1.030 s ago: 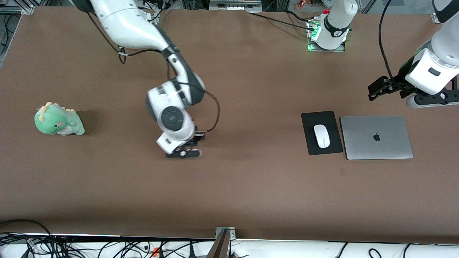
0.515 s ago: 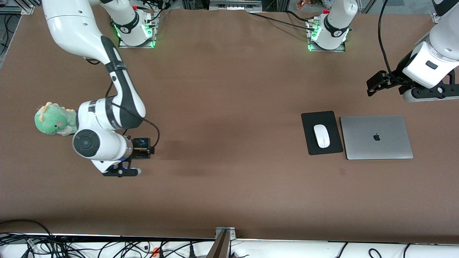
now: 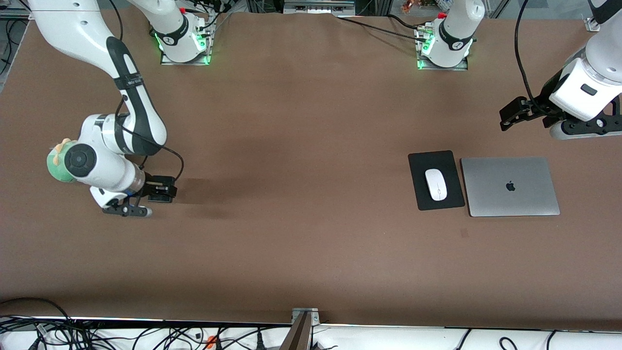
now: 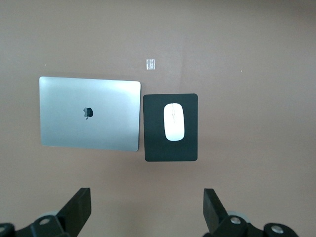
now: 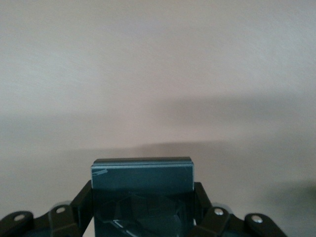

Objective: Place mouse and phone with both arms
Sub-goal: 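Carry the black phone with the right gripper beside the green plush toy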

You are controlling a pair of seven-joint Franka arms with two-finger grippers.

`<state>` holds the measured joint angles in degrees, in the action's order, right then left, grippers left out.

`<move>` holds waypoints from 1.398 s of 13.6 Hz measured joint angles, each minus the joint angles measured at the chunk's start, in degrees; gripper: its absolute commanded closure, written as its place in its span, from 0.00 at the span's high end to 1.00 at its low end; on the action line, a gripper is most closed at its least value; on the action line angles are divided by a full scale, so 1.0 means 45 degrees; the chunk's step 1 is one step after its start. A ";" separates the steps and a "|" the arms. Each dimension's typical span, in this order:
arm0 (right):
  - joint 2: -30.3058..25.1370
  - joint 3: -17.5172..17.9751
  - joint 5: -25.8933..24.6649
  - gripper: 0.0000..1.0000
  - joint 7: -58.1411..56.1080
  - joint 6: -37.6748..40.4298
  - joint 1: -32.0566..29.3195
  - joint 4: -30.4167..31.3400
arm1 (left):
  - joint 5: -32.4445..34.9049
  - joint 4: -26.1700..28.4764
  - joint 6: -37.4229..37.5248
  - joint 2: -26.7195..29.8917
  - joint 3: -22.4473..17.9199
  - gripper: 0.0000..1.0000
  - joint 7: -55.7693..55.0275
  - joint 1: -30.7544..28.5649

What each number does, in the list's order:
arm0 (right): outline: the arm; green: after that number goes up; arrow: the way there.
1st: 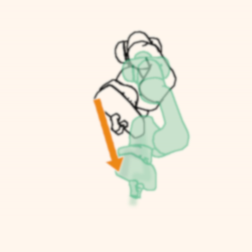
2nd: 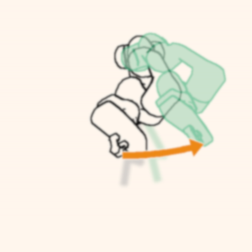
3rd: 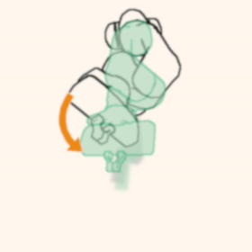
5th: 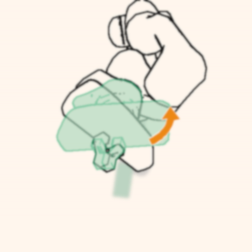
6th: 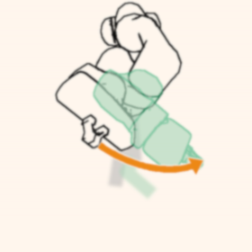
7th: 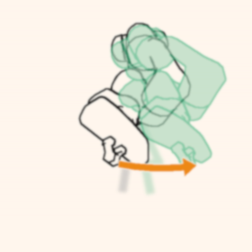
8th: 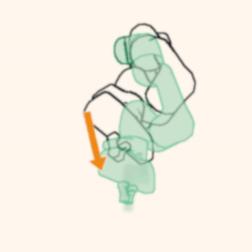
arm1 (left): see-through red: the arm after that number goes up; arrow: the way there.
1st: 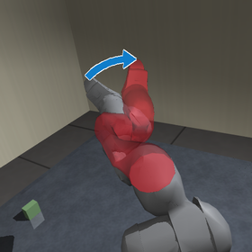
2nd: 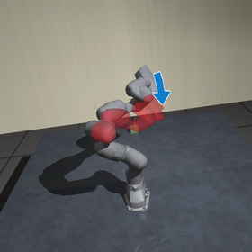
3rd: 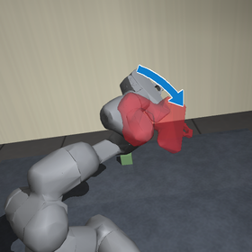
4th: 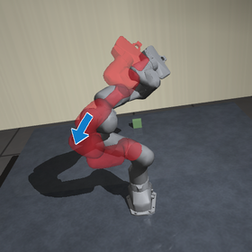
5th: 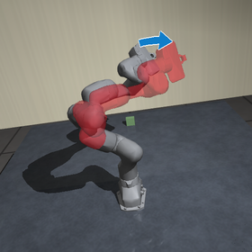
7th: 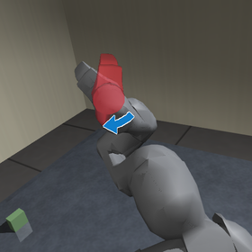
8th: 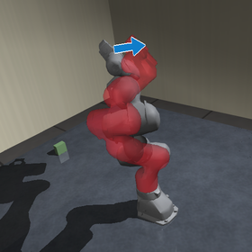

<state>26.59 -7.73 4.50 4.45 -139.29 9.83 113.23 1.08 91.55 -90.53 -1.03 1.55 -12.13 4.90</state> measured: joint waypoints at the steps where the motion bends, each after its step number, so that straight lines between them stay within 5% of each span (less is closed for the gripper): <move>1: -0.0174 -0.0220 0.0000 0.35 -0.0316 -0.1050 -0.0051 0.0939 | 0.0000 0.0001 0.0005 0.0000 0.0000 1.00 0.0000 0.0001; 4: -0.0246 -0.0499 0.0001 0.35 -0.0947 -0.3026 -0.0333 0.2602 | 0.0000 0.0001 0.0010 0.0000 0.0001 1.00 0.0000 0.0002; 9: -0.0244 -0.0523 0.0001 0.39 -0.1756 -0.3276 -0.1109 0.2878 | 0.0000 0.0002 0.0017 0.0000 0.0001 1.00 0.0000 0.0002; 13: 0.0145 -0.0494 0.0487 0.68 -0.1787 -0.4389 -0.1186 0.3086 | 0.0000 0.0002 0.0018 0.0000 0.0003 1.00 0.0000 0.0008; 14: 0.0166 -0.0480 0.0506 0.91 -0.1808 -0.4466 -0.1185 0.3090 | 0.0000 0.0002 0.0018 0.0000 0.0005 1.00 0.0000 0.0013; 15: 0.0175 -0.0471 0.0509 1.00 -0.1812 -0.4475 -0.1184 0.3091 | 0.0000 0.0002 0.0018 0.0000 0.0006 1.00 0.0000 0.0017; 19: 0.0156 -0.0396 0.0514 1.00 -0.2125 -0.4177 -0.1166 0.2886 | 0.0000 0.0002 0.0018 0.0000 0.0007 1.00 0.0000 0.0028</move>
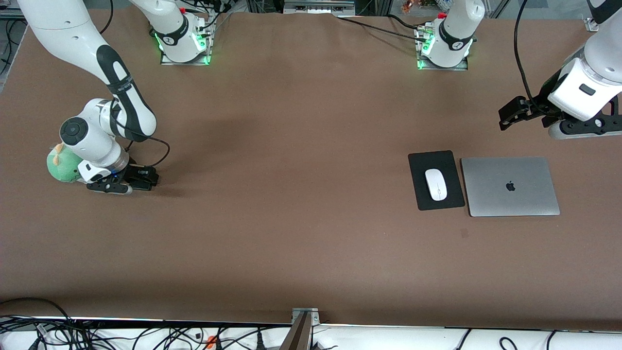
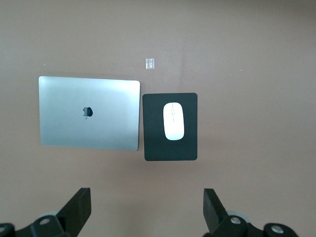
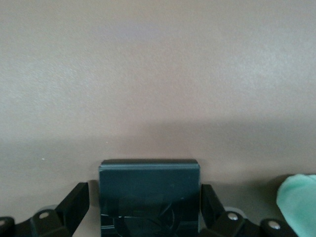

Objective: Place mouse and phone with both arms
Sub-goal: 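Carry the black phone with the right gripper beside the green plush toy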

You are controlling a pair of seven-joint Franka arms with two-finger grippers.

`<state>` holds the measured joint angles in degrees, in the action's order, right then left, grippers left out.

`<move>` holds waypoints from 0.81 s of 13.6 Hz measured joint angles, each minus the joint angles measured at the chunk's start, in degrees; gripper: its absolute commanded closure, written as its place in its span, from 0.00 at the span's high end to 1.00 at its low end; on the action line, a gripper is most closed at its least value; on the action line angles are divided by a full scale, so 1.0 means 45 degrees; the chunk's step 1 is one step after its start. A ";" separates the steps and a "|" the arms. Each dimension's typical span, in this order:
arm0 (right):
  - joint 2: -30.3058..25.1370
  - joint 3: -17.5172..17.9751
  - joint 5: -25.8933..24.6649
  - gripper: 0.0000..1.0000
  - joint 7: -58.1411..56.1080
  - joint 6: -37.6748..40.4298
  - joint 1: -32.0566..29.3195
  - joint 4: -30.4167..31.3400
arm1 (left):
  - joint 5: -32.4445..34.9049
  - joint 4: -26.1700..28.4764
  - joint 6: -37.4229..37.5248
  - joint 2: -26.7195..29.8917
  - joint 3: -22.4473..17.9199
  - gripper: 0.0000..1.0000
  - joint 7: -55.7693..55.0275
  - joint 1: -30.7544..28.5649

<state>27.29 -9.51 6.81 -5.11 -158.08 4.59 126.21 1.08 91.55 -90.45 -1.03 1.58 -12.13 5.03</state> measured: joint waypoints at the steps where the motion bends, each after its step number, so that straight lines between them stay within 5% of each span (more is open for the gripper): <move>1: -0.0054 0.0007 0.0000 1.00 -0.0012 0.0674 0.0004 -0.0346 | 0.0000 0.0000 0.0000 0.0000 -0.0001 1.00 0.0000 -0.0001; 6: -0.0705 0.0007 0.0035 1.00 -0.0033 0.6854 0.0007 -0.4240 | 0.0000 0.0000 0.0000 0.0003 0.0003 1.00 0.0000 0.0007; 11: -0.1915 0.0000 0.0044 1.00 -0.0107 0.9318 0.0003 -0.5909 | 0.0000 0.0000 0.0080 0.0008 0.0030 1.00 0.0000 0.0059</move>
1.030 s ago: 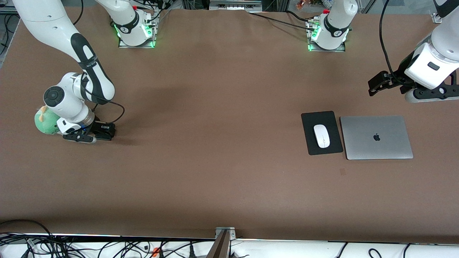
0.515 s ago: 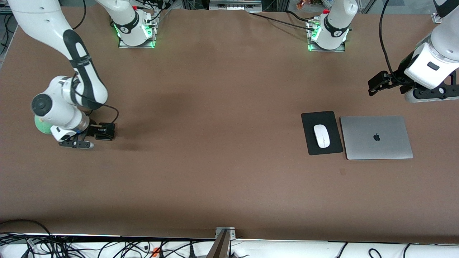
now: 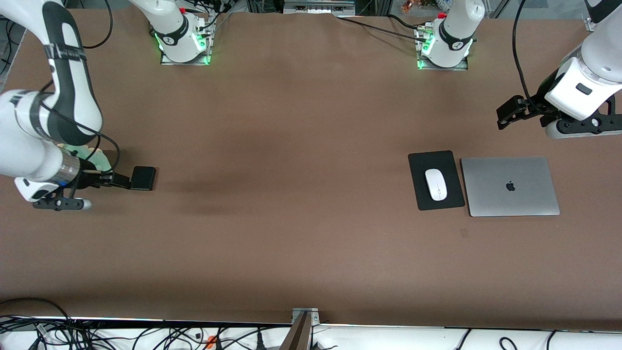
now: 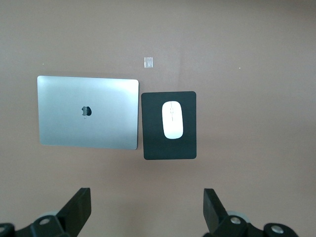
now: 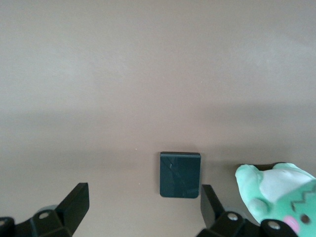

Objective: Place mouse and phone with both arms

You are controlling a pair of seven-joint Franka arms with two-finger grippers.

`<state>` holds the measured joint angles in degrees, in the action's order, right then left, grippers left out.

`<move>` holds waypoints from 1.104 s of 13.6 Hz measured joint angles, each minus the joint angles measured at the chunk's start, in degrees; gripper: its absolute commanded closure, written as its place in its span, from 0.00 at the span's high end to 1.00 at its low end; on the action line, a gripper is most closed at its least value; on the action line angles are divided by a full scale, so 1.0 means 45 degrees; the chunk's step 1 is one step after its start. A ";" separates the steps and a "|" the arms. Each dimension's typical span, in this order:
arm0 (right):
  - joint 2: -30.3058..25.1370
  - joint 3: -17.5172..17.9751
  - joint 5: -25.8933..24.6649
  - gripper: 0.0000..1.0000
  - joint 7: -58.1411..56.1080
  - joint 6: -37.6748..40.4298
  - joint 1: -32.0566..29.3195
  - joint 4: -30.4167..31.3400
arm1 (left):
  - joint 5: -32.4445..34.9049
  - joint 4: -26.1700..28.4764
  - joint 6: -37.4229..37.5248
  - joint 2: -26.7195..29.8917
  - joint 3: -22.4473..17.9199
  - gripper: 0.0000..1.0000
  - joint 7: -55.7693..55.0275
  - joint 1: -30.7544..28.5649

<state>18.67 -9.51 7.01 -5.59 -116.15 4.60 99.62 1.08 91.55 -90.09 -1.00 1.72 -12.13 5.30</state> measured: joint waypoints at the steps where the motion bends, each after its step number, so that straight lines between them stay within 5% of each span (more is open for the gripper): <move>1: -0.0430 -0.0001 0.0002 1.00 0.0000 0.0384 -0.0001 -0.0101 | 0.0000 0.0000 0.0011 0.0001 0.0000 1.00 0.0000 0.0000; 8: -0.2913 -0.0082 -0.0064 1.00 0.0000 0.3556 -0.0042 -0.1017 | 0.0000 0.0000 0.0031 0.0006 0.0010 1.00 0.0000 0.0007; 15: -0.3930 0.0327 -0.1285 1.00 0.0527 0.6210 -0.0405 -0.2624 | 0.0000 0.0000 0.0031 0.0009 0.0021 1.00 -0.0001 0.0030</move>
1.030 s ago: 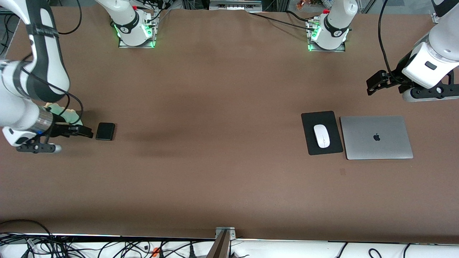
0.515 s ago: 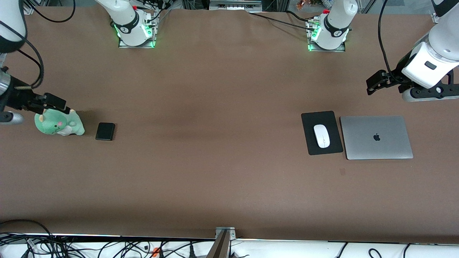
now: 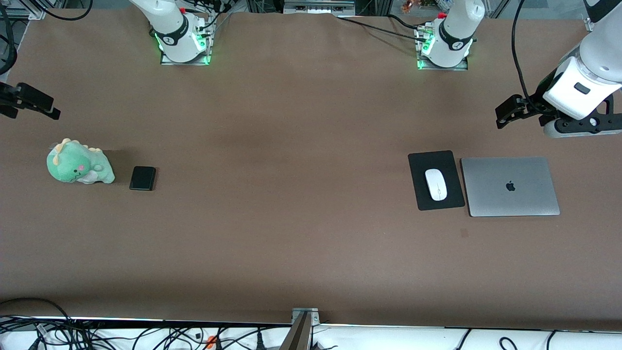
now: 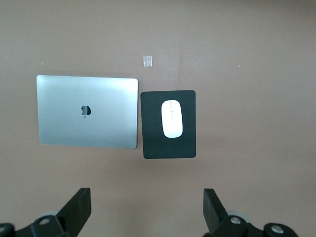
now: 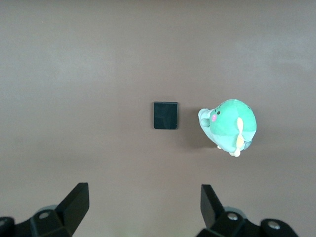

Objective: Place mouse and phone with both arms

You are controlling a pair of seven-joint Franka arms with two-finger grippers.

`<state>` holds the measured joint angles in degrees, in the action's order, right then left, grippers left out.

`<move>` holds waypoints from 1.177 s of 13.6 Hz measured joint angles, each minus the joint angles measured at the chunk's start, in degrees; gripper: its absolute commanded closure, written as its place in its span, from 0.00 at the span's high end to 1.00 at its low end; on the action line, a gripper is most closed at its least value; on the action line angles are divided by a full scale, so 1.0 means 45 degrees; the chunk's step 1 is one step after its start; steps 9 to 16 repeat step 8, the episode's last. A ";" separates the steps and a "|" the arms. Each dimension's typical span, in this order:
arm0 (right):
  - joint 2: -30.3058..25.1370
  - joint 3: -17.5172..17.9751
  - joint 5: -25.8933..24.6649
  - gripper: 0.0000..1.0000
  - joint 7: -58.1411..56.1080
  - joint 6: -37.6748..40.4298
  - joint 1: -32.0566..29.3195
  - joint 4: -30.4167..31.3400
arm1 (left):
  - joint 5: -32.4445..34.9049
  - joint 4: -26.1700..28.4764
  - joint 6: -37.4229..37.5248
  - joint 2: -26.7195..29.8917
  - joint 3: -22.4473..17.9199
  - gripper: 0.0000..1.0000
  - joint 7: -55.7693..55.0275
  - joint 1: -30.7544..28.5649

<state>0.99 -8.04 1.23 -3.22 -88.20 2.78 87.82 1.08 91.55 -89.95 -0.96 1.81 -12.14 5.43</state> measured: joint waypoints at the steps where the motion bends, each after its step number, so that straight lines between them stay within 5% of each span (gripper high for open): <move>1: -0.0004 0.0029 -0.0008 1.00 0.0053 0.0000 -0.0001 -0.0035 | 0.0000 0.0000 0.0000 0.0000 0.0000 1.00 0.0000 0.0000; 16: -0.0041 0.0106 -0.0007 1.00 0.0064 0.0117 -0.0005 0.0021 | 0.0000 0.0000 0.0001 0.0000 0.0000 1.00 -0.0006 0.0000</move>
